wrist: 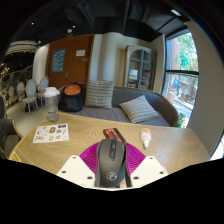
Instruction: Arrange mouse
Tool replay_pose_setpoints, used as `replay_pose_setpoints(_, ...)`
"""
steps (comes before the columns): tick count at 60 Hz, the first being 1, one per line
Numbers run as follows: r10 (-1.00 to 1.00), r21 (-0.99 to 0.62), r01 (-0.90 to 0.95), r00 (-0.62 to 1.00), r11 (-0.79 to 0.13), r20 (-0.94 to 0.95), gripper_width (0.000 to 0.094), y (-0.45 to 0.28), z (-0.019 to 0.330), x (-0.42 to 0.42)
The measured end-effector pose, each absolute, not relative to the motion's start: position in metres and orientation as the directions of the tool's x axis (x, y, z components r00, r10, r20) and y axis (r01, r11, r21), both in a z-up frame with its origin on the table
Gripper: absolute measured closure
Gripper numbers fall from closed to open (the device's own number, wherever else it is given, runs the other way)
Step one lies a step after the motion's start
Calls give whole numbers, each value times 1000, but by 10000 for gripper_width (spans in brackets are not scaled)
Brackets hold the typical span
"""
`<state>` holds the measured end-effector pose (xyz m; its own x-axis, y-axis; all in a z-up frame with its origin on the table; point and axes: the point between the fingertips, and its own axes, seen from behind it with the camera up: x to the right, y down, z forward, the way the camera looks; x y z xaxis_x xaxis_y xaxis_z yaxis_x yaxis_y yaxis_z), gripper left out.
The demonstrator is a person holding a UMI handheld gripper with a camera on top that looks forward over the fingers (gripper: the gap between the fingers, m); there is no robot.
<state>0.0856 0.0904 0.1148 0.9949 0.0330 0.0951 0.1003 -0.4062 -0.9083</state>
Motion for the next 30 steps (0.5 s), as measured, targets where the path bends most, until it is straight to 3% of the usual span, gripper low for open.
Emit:
replay_pose_setpoints(9,-70,-841,86,987,-534,146,586,48,57,181)
replay_pose_setpoints(18,-97,-777,9,991,-630,90,579,21,-9,215)
replay_pose_setpoints(26,-72,-765,30,992,-643,99,423,13,-12,219)
replay_pose_setpoints(30,-34,-781,52,995,-622,94,116,1,-3,214)
